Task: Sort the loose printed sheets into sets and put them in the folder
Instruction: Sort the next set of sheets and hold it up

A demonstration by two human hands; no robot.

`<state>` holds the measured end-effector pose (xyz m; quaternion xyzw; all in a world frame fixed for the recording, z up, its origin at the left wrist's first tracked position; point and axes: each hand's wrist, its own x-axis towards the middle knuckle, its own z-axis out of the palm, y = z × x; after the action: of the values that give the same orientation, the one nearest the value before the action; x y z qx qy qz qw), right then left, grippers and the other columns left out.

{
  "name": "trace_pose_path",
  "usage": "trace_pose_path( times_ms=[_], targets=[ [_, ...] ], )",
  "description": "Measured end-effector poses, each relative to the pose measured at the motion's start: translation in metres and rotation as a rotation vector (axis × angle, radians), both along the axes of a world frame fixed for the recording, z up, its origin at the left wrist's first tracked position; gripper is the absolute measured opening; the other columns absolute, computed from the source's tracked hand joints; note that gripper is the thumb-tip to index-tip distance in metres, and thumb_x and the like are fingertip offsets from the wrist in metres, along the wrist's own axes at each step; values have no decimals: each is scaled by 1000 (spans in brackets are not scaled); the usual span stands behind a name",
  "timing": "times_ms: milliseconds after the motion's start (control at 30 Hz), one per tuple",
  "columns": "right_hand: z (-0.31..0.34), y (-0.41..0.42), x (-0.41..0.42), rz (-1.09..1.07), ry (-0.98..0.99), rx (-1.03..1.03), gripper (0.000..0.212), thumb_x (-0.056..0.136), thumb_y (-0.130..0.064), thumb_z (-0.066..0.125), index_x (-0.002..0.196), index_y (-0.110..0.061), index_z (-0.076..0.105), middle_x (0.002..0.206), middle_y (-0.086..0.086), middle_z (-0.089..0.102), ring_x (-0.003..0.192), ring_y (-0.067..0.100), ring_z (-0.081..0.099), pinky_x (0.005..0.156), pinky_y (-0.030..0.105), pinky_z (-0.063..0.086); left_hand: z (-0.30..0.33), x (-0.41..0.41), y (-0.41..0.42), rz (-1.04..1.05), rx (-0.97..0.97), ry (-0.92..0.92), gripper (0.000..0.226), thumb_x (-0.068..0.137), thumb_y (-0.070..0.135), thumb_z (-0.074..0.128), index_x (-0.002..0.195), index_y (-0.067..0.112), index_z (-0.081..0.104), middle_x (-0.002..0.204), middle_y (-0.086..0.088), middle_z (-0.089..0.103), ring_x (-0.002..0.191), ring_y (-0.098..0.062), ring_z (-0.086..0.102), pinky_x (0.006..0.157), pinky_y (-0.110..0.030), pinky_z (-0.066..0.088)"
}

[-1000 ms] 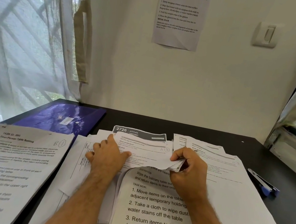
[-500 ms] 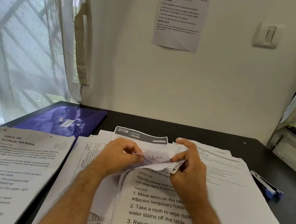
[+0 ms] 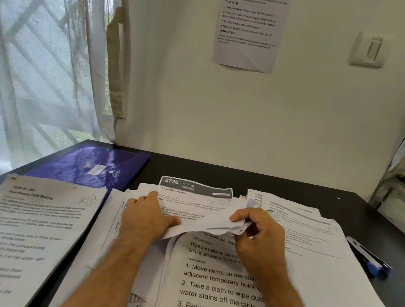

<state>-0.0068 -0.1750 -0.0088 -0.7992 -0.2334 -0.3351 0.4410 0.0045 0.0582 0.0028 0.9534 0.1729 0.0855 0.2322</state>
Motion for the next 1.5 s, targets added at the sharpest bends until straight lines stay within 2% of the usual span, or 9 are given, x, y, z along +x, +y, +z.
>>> trace_pose_path(
  times_ms=[133, 267, 567, 800, 900, 1000, 1167, 1300, 1500],
  targets=[
    [3, 3, -4, 54, 45, 22, 25, 84, 3, 73, 95, -19, 70, 90, -17, 66, 89, -2, 65, 62, 11, 52, -2, 5, 1, 23, -198, -149, 70, 82, 35, 80, 140, 20, 43, 129, -4, 64, 114, -25, 62, 92, -38, 50],
    [4, 6, -4, 7, 8, -14, 21, 87, -5, 73, 93, -24, 68, 84, -17, 66, 81, 4, 66, 61, 16, 55, -3, 2, 8, 47, -163, -305, 16, 95, 40, 63, 104, 27, 63, 103, 4, 73, 71, -6, 63, 57, -20, 45],
    [4, 13, -3, -93, -40, -69, 15, 90, -10, 70, 94, -25, 68, 87, -21, 62, 81, 1, 63, 68, 13, 53, 1, 0, 8, 55, -198, -477, 27, 102, 36, 46, 98, 18, 66, 97, 5, 72, 59, -2, 60, 40, -8, 39],
    [10, 21, -1, -149, -65, -87, 10, 91, -10, 68, 93, -20, 69, 85, -13, 64, 76, 1, 62, 65, 14, 53, 25, -14, 2, 58, -362, -661, 8, 93, 12, 61, 96, 19, 57, 85, 10, 62, 73, -10, 63, 48, -12, 44],
    [23, 28, 5, -170, -50, -134, 7, 93, -13, 64, 93, -19, 68, 84, -10, 63, 75, 2, 60, 61, 9, 47, 41, -17, 5, 50, -325, -716, 3, 92, 22, 63, 90, 22, 64, 78, 12, 63, 72, -13, 63, 56, -24, 47],
    [38, 33, 16, -231, 40, -217, 7, 96, -18, 59, 98, -22, 64, 85, -9, 60, 75, 7, 61, 60, 9, 40, 58, -15, 7, 30, -330, -703, 17, 95, 35, 63, 88, 19, 62, 82, 14, 61, 65, -5, 59, 51, -12, 36],
    [79, 37, 13, -83, 290, -140, 58, 97, -17, 59, 141, -43, 32, 85, -9, 67, 76, 7, 68, 67, 29, 60, 92, -19, 17, -19, -334, -818, 15, 99, 24, 57, 111, 16, 58, 101, 6, 63, 77, -10, 59, 53, -8, 38],
    [122, 41, 10, -175, 95, -223, 14, 97, -22, 58, 109, -25, 62, 93, -3, 67, 82, 15, 65, 71, 28, 56, 122, -35, 14, -33, -249, -921, 24, 104, 27, 46, 114, 14, 64, 96, 7, 61, 68, -6, 56, 46, -6, 41],
    [201, 54, -20, -131, -281, -125, 9, 96, -22, 59, 92, -22, 68, 82, -9, 61, 71, -3, 52, 64, 6, 36, 179, -61, 7, -209, -223, -1010, 22, 107, 38, 40, 98, 28, 58, 78, 16, 60, 70, -1, 60, 56, -10, 40]
  ],
)
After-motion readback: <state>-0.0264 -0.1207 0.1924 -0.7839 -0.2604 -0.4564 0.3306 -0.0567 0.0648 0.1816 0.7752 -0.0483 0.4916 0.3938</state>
